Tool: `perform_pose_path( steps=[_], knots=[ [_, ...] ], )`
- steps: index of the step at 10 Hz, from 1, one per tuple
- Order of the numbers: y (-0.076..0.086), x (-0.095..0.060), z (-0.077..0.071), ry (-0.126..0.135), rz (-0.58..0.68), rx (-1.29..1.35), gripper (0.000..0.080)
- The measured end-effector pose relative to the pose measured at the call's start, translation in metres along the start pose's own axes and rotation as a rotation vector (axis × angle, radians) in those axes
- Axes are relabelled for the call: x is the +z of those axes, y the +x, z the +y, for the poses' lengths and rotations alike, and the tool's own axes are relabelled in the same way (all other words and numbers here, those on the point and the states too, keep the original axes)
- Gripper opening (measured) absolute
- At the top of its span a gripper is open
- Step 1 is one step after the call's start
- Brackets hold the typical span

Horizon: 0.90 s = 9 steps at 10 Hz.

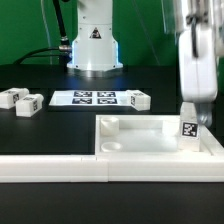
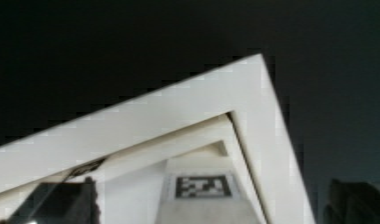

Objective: Assemble square table

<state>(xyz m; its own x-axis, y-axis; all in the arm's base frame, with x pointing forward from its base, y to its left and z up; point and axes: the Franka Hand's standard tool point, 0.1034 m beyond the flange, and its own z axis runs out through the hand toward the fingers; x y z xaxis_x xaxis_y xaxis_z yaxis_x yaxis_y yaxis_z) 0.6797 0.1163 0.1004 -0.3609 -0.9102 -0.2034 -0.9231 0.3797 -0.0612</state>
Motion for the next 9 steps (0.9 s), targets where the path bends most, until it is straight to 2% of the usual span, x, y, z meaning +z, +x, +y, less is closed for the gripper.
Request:
perform_pose_path(
  steps=[1,2,7,8,9],
  knots=[
    [-0.0056,-0.0196,0.0013,0.012,-0.017,-0.002,0.0642],
    [-0.0077,-0.0268,0.0017,0.011,-0.023,-0.002,0.0648],
    [-0.0051,-0.0204,0.0033,0.005,-0.016,-0.002,0.0649],
    [-0.0056,-0.0208,0.0035,0.006,-0.017,-0.005,0.0649],
    [-0.0084,-0.0275,0.0082,0.008,-0.021,-0.035,0.0649]
  ],
)
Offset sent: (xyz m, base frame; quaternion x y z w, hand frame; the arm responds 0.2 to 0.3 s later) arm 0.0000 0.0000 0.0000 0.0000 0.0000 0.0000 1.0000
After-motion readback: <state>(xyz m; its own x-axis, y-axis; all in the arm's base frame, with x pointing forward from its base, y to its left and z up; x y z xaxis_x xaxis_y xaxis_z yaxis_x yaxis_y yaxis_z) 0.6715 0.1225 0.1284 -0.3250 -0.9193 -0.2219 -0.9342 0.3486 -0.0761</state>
